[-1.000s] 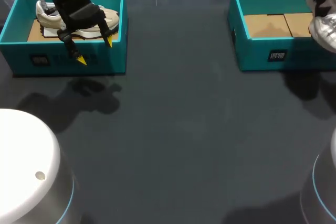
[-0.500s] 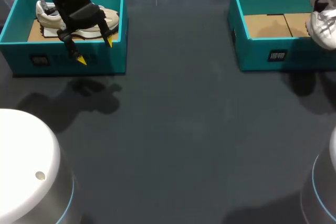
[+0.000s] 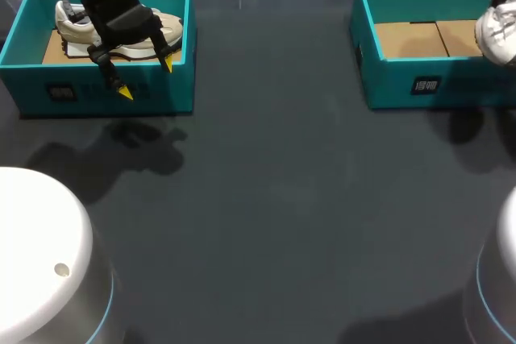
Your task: Take the shoe out of the shoebox, open the shoe tongue, remove and reinsert the insole, then place the shoe into the shoebox
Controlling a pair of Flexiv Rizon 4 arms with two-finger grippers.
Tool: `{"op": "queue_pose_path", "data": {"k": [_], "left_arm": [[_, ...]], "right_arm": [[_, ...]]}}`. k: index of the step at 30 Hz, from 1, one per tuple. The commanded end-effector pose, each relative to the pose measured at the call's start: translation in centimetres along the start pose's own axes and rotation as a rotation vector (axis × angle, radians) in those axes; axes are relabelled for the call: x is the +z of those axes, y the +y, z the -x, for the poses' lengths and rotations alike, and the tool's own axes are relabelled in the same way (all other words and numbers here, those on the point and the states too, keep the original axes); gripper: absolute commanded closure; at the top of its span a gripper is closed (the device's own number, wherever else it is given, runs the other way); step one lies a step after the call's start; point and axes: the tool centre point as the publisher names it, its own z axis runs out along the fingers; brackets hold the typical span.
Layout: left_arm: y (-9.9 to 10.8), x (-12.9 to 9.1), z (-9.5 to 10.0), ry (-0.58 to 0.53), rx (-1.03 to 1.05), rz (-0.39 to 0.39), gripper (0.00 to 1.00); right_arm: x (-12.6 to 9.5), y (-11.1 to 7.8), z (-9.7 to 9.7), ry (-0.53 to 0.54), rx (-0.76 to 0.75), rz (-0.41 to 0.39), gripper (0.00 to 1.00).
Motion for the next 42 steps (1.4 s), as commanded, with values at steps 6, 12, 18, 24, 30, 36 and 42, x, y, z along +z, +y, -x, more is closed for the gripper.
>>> {"op": "queue_pose_path", "data": {"k": [6,12,18,24,30,36,42], "left_arm": [[0.0,0.0,-0.1,0.0,0.001,0.002,0.0],[0.0,0.0,-0.1,0.0,0.001,0.002,0.0],[0.0,0.0,-0.1,0.0,0.001,0.002,0.0],[0.0,0.0,-0.1,0.0,0.001,0.002,0.0],[0.0,0.0,-0.1,0.0,0.001,0.002,0.0],[0.0,0.0,-0.1,0.0,0.001,0.002,0.0],[0.0,0.0,-0.1,0.0,0.001,0.002,0.0]], "right_arm": [[-0.9,-0.4,-1.1,0.041,0.483,-0.1,1.0],[-0.9,-0.4,-1.1,0.041,0.483,-0.1,1.0],[-0.5,-0.5,-0.9,0.024,0.651,-0.188,1.0],[-0.2,-1.1,-1.4,-0.058,0.797,-0.213,1.0],[0.1,-2.5,-3.1,-0.084,0.956,-0.262,1.0],[-0.1,-3.1,-3.5,-0.058,1.031,-0.29,1.0],[-0.1,-3.1,-3.5,-0.058,1.031,-0.29,1.0]]}}
